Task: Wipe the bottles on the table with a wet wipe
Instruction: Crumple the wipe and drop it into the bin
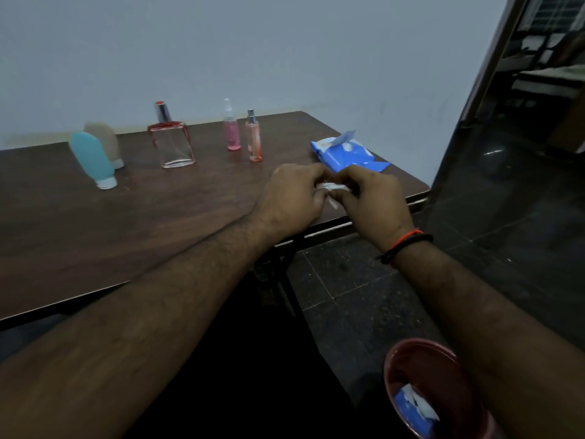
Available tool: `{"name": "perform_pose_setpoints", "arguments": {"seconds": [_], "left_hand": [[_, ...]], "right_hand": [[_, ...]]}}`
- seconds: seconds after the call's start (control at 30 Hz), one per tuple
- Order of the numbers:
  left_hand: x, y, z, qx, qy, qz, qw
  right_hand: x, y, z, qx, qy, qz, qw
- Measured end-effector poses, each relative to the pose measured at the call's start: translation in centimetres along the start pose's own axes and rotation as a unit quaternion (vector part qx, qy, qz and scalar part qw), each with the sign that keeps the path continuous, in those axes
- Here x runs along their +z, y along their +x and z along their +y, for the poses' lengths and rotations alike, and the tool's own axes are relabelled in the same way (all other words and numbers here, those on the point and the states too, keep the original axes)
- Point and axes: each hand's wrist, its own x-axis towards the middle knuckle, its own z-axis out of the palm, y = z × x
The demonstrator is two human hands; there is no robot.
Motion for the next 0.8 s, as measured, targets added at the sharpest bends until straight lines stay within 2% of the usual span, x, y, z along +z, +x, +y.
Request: {"name": "perform_pose_setpoints", "arguments": {"seconds": [0.2, 0.4, 0.57, 0.8], "left_hand": [[4.3, 0.9, 4.5, 0.02, -0.062, -0.011, 0.998], [10.2, 0.6, 8.4, 0.055, -0.093, -0.053, 0.993], [16.4, -0.6, 10.3, 0.068, -0.094, -0.143, 0.983], [25.2, -3.9, 11.3, 0.061, -0.087, -0.292, 0.951]], "right_hand": [[-4.2, -2.9, 4.6, 0.068, 0.027, 0.028, 0.997], [-6.9, -7.5, 10.1, 0.148, 0.036, 0.019, 0.988], [-6.7, -12.0, 15.1, 0.24, 0.021, -0.008, 0.971], [-4.8, -18.7, 21.0, 0.391, 0.053, -0.042, 0.918]]}}
